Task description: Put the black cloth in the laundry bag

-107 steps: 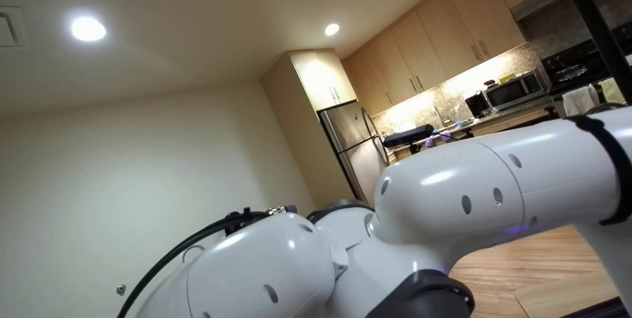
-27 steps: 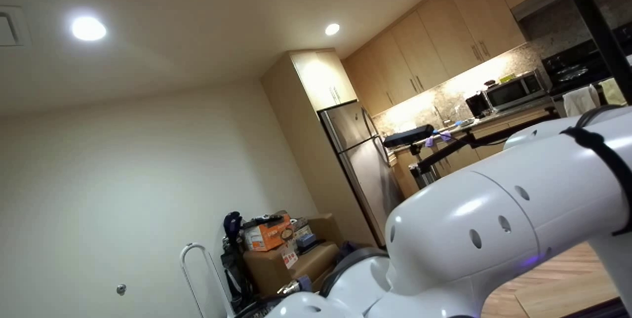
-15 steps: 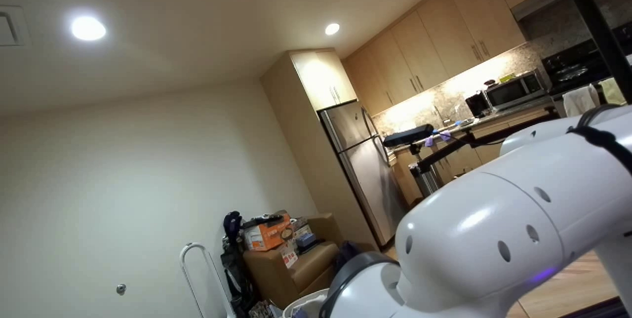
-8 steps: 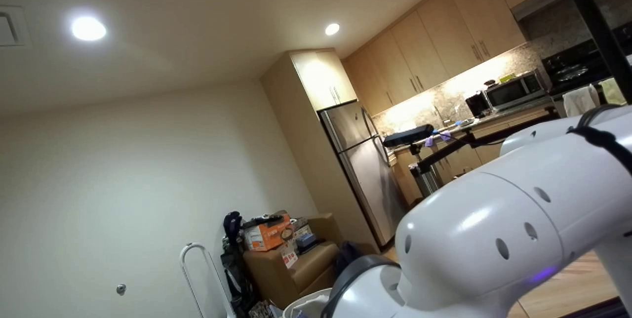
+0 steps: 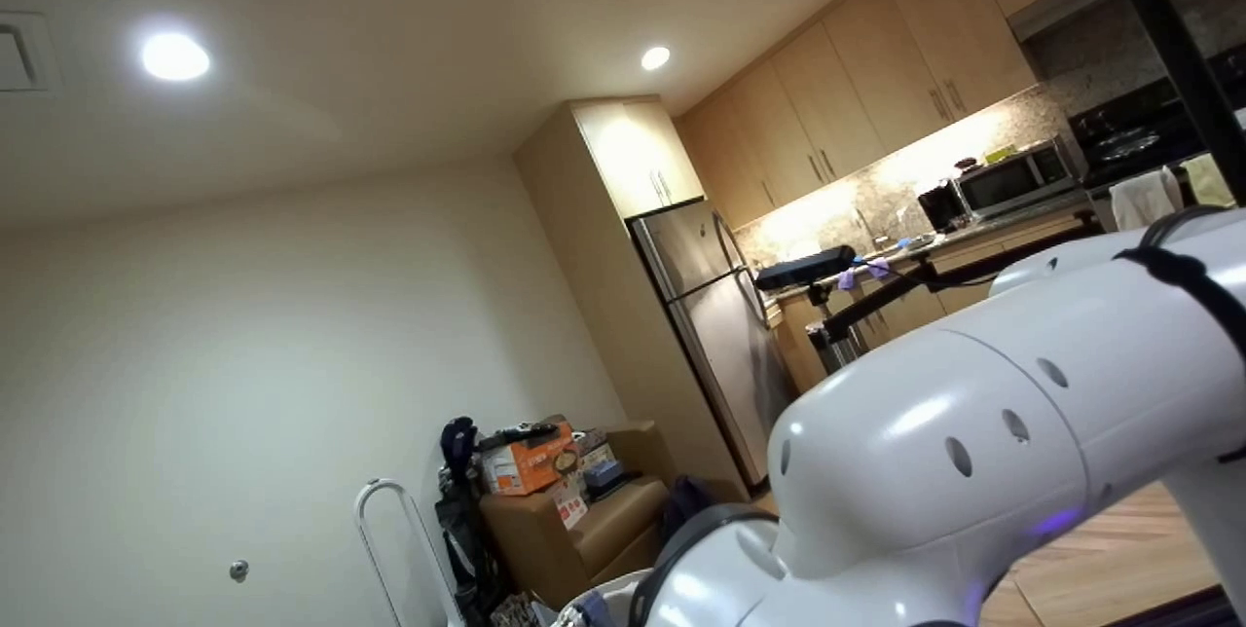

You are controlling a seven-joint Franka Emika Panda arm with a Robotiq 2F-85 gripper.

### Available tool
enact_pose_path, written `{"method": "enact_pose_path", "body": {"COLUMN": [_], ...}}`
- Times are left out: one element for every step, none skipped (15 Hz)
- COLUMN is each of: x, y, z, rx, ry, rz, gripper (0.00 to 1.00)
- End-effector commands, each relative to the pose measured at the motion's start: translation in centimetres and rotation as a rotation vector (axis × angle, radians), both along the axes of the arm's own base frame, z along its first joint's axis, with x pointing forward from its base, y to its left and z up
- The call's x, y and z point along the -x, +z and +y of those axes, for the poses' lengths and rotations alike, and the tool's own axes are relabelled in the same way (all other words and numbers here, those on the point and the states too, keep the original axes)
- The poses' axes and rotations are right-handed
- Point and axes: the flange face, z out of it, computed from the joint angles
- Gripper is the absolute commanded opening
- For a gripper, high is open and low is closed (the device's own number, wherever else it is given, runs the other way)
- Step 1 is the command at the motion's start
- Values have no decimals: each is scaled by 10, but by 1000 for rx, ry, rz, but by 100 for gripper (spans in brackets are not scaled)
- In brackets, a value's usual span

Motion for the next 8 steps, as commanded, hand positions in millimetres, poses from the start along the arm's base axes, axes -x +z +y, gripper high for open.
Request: {"method": "enact_pose_path", "body": {"x": [30,42,56,69,80,87,92,92], "y": [-21,-32,-44,-55,-64,-72,-79,-79], "z": [27,35,42,48,51,50,47,41], "rx": [-22,-34,-41,-33,-12,16,67,133], "ry": [100,130,164,171,179,174,156,121], "rz": [103,147,188,245,288,326,369,385], "gripper": [100,100,100,100,100,100,100,100]}}
